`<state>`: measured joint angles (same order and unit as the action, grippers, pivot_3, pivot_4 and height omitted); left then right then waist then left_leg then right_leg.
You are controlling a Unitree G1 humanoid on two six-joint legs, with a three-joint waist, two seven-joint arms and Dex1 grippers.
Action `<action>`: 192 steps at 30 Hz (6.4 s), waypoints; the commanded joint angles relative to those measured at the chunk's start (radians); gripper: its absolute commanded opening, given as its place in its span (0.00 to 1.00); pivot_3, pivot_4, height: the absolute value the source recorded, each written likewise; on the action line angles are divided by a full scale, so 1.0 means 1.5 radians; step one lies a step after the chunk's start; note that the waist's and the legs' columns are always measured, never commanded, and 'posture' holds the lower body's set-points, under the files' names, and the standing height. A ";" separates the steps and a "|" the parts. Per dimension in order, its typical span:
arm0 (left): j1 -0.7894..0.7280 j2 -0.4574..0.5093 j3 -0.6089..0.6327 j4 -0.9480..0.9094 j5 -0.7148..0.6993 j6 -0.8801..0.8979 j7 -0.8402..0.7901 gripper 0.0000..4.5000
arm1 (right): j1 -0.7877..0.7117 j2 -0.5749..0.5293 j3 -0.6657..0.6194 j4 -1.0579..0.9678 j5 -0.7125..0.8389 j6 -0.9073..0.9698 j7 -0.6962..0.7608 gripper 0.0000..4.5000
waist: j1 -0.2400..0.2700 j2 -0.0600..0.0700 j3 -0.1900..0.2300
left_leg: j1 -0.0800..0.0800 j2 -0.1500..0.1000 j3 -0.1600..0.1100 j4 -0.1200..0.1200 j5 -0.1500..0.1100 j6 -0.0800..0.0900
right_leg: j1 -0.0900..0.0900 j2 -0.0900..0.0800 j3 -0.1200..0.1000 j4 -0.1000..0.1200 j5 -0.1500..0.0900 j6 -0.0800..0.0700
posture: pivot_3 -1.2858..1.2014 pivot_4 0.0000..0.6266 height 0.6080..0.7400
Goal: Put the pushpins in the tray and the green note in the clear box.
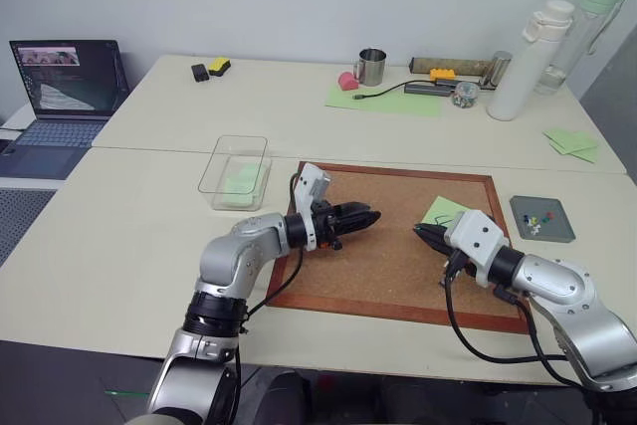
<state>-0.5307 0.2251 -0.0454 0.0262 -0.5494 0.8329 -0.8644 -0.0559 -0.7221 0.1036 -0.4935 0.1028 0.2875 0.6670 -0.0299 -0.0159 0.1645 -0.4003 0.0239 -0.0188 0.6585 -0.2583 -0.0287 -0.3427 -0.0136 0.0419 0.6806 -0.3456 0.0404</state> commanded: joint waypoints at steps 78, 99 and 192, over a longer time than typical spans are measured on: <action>-0.101 -0.046 -0.041 0.098 0.015 -0.100 -0.023 0.01 | -0.057 0.080 -0.199 -0.058 0.092 0.082 -0.030 0.00 | 0.005 -0.001 0.001 | -0.001 0.000 -0.001 0.002 0.000 -0.001 | 0.000 -0.002 -0.001 0.000 0.000 0.000 | 0.52 0.24 1.00; -0.073 -0.054 -0.213 0.055 0.243 -0.474 -0.065 0.01 | -0.139 0.123 -0.483 0.385 0.172 0.257 -0.248 0.00 | 0.001 0.003 0.000 | 0.000 0.000 0.002 0.001 0.000 0.000 | 0.000 0.001 0.003 0.001 0.000 0.000 | 0.52 0.24 1.00; -0.023 0.235 -0.022 -0.046 0.147 -0.186 -0.040 0.85 | 0.007 -0.011 -0.258 -0.097 0.429 0.287 -0.077 0.75 | 0.019 -0.002 0.004 | -0.010 0.001 -0.001 0.003 0.001 -0.001 | -0.009 -0.002 -0.001 0.001 0.000 -0.001 | 0.52 0.24 1.00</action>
<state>-0.5784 0.5493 -0.0285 -0.0016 -0.3120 0.5548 -0.8254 -0.0861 -0.7116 -0.2560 -0.5968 0.7847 0.7577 0.5121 -0.0019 -0.0188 0.1700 -0.4154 0.0251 -0.0200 0.6625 -0.2574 -0.0294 -0.3562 -0.0168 0.0396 0.6824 -0.3450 0.0395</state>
